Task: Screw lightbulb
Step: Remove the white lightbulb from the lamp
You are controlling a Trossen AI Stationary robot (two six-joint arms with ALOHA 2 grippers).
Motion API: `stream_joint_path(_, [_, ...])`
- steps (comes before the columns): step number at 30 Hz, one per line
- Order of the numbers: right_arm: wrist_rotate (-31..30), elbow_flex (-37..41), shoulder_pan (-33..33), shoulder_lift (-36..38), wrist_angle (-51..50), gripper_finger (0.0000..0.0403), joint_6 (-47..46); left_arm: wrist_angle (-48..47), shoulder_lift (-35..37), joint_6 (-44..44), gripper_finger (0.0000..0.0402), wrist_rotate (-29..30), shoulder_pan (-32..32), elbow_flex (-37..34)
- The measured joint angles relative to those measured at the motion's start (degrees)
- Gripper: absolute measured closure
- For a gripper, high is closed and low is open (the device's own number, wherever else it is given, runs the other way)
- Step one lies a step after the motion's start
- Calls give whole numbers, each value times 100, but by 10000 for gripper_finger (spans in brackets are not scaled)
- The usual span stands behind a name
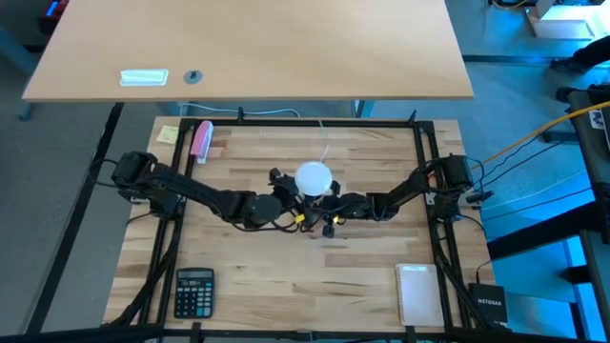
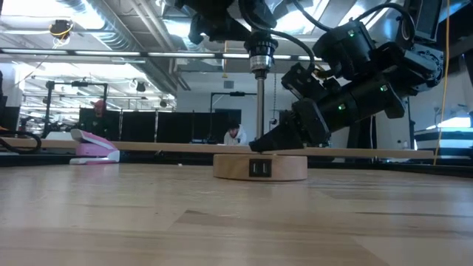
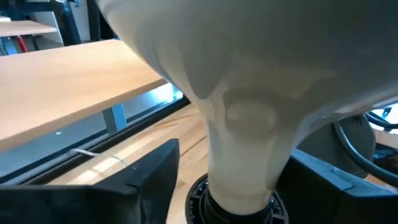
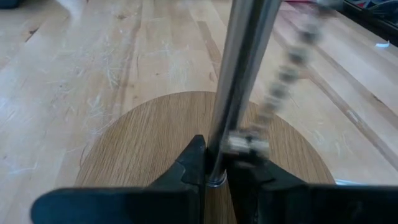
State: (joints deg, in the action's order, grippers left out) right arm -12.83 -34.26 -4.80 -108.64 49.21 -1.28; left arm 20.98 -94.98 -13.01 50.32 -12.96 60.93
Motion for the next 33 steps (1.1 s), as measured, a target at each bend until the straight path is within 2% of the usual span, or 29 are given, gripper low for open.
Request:
stream_joint_path(4, [20, 0, 0, 0, -4, 359, 22, -21, 40, 222, 147, -32, -11, -2])
stream_joint_path(9, [27, 2, 0, 2, -7, 359, 24, -333, 367, 287, 143, -643, -91, -7])
stream_joint_path(17, [34, 2, 0, 2, -11, 359, 22, -1930, 1087, -331, 142, -1246, -121, 2])
stream_joint_path(25, [36, 2, -2, 2, -11, 359, 23, -3504, 1603, -6, 154, -2319, 17, 4])
stream_joint_path(29, [38, 2, -2, 2, -13, 359, 24, -3549, 1623, 576, 166, -3311, 540, 4])
stream_joint_path(33, [39, 2, -2, 4, -27, 359, 76, -3335, 1624, 1104, 171, -4931, 1284, 7])
